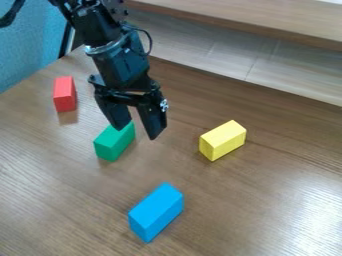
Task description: Put the green rectangle on the top of blue rectangle
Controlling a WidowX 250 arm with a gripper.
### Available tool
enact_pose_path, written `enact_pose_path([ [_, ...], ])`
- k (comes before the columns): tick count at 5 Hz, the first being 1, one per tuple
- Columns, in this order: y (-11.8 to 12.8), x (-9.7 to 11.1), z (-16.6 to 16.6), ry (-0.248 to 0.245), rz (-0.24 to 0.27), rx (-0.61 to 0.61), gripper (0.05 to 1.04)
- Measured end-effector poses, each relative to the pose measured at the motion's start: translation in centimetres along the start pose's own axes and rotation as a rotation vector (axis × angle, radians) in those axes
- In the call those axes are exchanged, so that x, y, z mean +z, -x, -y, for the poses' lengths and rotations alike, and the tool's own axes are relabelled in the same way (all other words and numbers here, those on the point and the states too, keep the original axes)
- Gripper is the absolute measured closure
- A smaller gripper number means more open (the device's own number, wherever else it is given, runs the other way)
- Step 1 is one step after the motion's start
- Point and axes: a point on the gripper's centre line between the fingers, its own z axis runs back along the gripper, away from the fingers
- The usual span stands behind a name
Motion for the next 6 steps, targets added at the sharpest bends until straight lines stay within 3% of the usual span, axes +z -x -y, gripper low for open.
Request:
enact_pose_path([
  [2, 0.0, -1.0, -0.3, 0.007, -0.037, 0.033, 0.083],
  [3, -0.7, -0.6, -0.8, -0.003, -0.024, 0.057, 0.083],
  [6, -1.3, -1.9, -6.2, -0.179, -0.072, 0.185, 0.083],
])
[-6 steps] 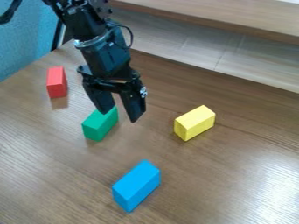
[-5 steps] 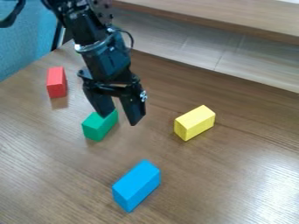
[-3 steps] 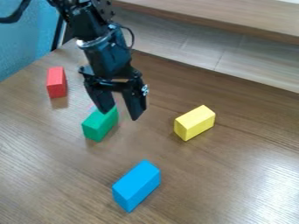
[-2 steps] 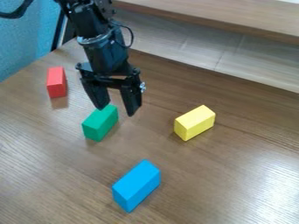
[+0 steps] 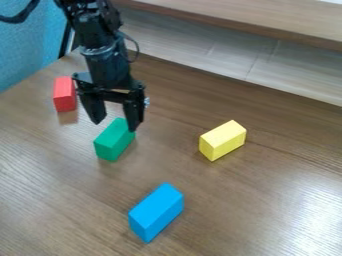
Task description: Put the green rectangle on the top of blue rectangle
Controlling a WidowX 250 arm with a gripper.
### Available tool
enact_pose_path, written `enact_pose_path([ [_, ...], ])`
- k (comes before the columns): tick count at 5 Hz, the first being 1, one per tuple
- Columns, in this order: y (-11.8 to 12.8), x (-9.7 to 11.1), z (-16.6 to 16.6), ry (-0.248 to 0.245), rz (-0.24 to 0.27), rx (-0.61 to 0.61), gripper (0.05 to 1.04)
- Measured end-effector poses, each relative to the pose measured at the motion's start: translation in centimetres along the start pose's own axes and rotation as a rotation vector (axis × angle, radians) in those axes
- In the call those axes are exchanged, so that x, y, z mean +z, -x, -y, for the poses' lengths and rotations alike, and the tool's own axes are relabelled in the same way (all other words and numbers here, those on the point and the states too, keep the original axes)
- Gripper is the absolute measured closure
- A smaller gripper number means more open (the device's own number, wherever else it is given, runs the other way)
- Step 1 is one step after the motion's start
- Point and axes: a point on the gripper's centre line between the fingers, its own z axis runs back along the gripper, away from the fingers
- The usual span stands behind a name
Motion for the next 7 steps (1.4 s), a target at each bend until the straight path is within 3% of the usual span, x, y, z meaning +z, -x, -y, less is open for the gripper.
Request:
enact_pose_path([
  [2, 0.1, -1.4, -2.0, -0.047, -0.023, 0.031, 0.083],
  [3, -0.1, -1.4, -1.8, -0.035, -0.009, 0.035, 0.083],
  [6, 0.3, -4.0, -1.8, -0.060, -0.043, 0.045, 0.093],
  [7, 0.1, -4.4, -1.5, -0.068, -0.033, 0.022, 0.169],
])
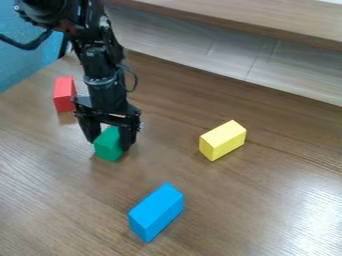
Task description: Put the green rectangle on the top of blue rectangle
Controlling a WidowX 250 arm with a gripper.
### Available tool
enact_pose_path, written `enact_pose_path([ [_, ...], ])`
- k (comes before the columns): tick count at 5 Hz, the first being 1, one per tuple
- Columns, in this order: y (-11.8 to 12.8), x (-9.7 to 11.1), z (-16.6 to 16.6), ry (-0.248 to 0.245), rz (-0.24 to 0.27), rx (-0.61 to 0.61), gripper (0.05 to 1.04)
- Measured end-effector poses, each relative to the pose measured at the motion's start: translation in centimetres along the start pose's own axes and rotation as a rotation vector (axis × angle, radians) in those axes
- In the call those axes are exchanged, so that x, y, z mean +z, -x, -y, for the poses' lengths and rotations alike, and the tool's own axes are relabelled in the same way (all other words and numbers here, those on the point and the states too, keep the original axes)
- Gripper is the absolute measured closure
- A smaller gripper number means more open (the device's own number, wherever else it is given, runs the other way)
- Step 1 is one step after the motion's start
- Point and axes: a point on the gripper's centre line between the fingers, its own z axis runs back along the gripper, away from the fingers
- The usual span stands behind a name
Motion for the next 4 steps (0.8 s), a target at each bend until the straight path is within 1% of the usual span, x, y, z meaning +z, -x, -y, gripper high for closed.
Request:
enact_pose_path([
  [1, 0.4, -0.6, 0.6, 0.032, 0.010, -0.001, 0.449],
  [2, 0.5, -0.4, 0.5, 0.047, 0.021, 0.001, 0.487],
  [3, 0.8, -0.4, 0.5, 0.044, 0.018, -0.006, 0.487],
  [4, 1.2, 0.8, 1.1, 0.074, 0.034, -0.011, 0.487],
])
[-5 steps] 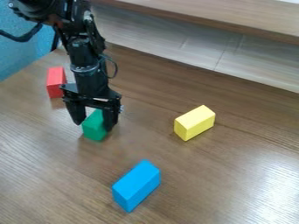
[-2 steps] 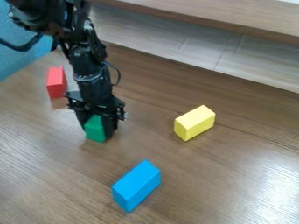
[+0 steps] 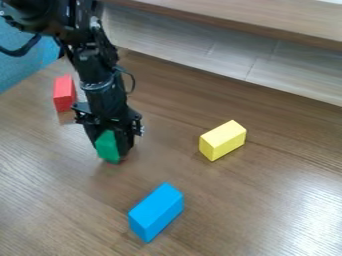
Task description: Put the green rectangle on the top of blue rectangle
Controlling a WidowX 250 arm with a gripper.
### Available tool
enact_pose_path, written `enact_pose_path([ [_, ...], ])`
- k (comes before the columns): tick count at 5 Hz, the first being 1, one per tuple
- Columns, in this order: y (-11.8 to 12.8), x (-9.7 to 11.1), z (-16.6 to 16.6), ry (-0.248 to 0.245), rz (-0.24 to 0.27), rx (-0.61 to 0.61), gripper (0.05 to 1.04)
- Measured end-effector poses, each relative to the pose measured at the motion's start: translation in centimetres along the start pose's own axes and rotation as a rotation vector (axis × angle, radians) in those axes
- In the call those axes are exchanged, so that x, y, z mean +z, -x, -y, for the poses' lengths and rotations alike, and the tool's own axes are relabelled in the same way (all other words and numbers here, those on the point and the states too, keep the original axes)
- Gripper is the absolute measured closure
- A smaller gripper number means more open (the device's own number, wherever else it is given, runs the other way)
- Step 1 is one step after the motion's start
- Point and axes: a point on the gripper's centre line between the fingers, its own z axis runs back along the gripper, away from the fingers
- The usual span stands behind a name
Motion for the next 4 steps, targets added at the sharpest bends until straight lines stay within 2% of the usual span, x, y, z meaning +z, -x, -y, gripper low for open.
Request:
enact_pose_path([
  [1, 1.1, 1.1, 1.8, 0.040, -0.005, -0.043, 0.488],
  [2, 2.7, 1.4, 3.6, 0.074, -0.031, -0.091, 0.488],
  [4, 5.7, 1.4, 7.6, 0.095, -0.054, -0.239, 0.487],
])
